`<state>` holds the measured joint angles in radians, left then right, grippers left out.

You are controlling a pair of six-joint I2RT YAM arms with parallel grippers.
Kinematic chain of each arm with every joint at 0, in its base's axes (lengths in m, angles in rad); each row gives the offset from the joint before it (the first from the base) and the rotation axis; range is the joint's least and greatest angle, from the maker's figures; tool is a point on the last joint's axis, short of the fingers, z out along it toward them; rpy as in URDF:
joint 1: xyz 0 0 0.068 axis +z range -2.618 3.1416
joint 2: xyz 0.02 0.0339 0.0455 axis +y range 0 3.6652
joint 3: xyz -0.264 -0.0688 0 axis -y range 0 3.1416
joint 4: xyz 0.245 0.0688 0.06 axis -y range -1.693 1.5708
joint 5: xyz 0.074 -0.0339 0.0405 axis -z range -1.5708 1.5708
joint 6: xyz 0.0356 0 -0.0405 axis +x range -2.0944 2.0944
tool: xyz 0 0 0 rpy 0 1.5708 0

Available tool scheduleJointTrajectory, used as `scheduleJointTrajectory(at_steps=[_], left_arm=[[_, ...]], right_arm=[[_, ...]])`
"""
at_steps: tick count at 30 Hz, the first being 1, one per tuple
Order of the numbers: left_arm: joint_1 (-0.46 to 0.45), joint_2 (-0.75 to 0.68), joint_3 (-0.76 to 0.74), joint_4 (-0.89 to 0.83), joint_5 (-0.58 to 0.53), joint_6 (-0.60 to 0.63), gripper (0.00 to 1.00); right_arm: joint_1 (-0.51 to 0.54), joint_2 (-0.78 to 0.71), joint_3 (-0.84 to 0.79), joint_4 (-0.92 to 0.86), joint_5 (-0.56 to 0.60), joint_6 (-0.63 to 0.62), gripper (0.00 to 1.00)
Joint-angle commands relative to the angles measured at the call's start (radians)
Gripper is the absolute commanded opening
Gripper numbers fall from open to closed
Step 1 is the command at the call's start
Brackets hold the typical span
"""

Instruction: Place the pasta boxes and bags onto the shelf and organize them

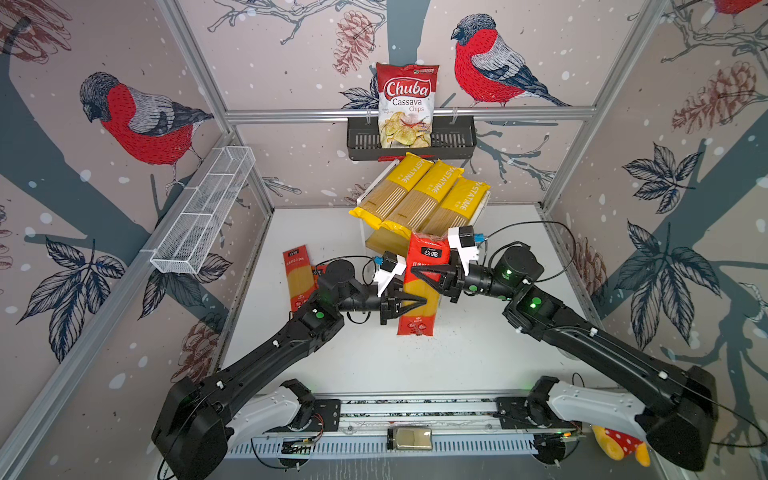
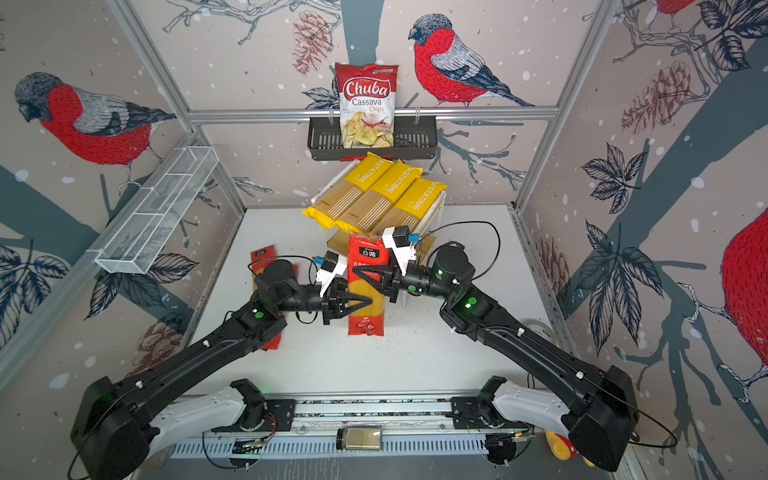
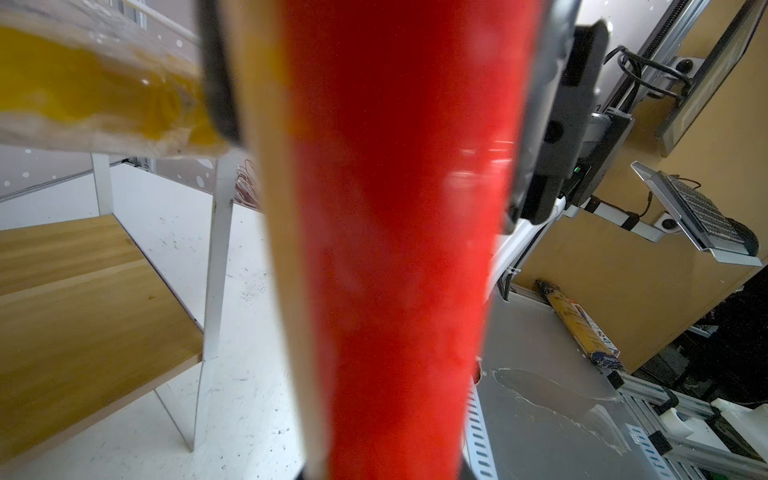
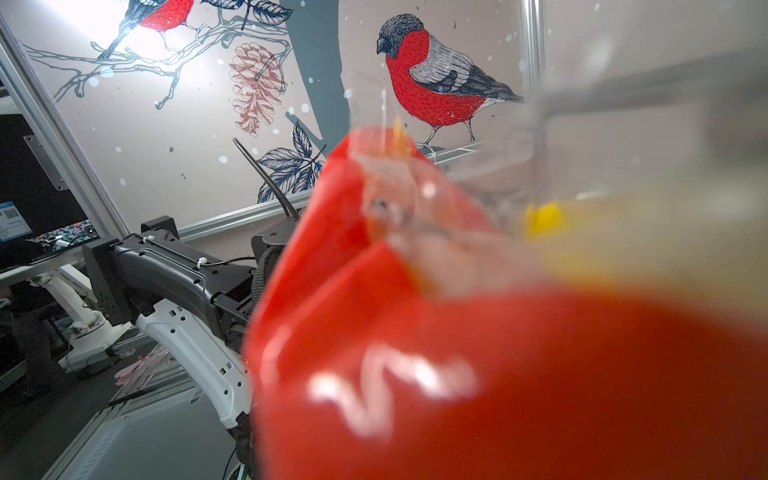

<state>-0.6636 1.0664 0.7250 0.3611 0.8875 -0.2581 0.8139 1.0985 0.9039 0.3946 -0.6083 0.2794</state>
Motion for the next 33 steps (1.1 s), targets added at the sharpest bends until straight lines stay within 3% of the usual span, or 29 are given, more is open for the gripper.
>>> scheduleJointTrajectory(at_steps=[1,9,13,18,24,26,33], left_arm=[[0.004,-0.022,0.016,0.074,-0.031,0.008,0.32],[0.074,-0.109,-0.039,0.065,-0.113,-0.062,0.58],[0.126,-0.171,-0.071,0.015,-0.206,-0.121,0.67],[0.239,-0.3,-0.15,-0.018,-0.344,-0.358,0.77],[0.317,-0.471,-0.278,-0.059,-0.504,-0.582,0.8],[0.351,-0.531,-0.325,-0.047,-0.522,-0.667,0.83],[0.412,-0.668,-0.455,-0.015,-0.526,-0.859,0.85]], right_arm=[[0.005,-0.007,-0.003,0.056,0.004,0.047,0.16],[0.004,-0.019,-0.031,0.144,0.167,0.133,0.13],[0.024,-0.015,-0.042,0.197,0.288,0.204,0.1],[0.148,0.001,-0.049,0.273,0.558,0.248,0.08],[0.306,0.048,-0.081,0.457,0.969,0.288,0.07],[0.355,0.077,-0.08,0.504,1.111,0.272,0.06],[0.489,0.199,-0.069,0.66,1.396,0.289,0.06]])
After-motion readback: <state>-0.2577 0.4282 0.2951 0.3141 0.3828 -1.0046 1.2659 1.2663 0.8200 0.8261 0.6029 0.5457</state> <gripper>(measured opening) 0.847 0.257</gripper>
